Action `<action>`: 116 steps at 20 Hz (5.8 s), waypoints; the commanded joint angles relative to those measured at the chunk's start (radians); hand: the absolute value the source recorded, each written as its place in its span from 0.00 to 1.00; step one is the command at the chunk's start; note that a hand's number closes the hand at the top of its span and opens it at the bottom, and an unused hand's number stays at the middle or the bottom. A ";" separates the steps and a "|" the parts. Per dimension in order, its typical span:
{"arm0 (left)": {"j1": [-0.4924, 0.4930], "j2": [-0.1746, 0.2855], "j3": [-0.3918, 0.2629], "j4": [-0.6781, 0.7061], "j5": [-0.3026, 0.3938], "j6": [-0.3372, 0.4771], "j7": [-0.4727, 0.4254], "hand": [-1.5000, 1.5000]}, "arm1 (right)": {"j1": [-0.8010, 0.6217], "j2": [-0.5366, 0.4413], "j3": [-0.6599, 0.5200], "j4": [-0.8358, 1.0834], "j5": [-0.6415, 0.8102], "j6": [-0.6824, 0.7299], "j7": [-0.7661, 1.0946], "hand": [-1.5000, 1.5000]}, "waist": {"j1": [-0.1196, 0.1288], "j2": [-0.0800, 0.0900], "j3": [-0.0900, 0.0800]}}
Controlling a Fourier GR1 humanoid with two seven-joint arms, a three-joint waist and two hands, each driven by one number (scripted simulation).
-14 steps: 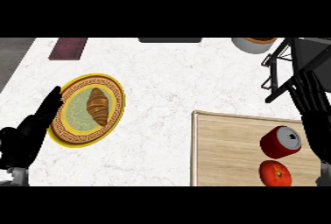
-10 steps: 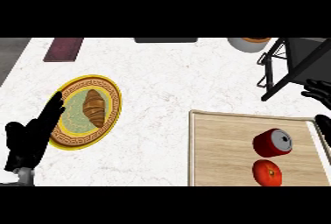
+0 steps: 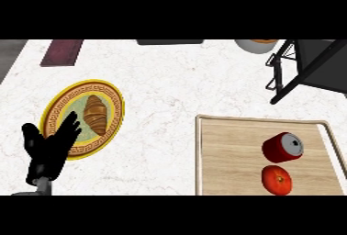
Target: Pick the can from the tray and place it in the tiered shelf
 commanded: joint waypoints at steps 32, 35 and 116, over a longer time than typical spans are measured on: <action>-0.097 -0.043 0.014 0.080 -0.019 -0.055 0.055 0.50 | -0.283 -0.306 0.376 -0.511 0.066 0.068 1.116 0.00 | 0.066 0.006 0.001; -0.062 -0.058 0.016 0.069 -0.016 -0.065 0.025 0.50 | -0.340 -0.273 0.465 -0.541 0.122 0.073 1.167 0.00 | 0.060 0.003 0.001; -0.051 -0.125 0.088 0.089 -0.120 -0.078 0.008 0.50 | -0.442 0.099 0.134 -0.664 0.557 0.318 0.847 1.00 | 0.021 -0.005 0.001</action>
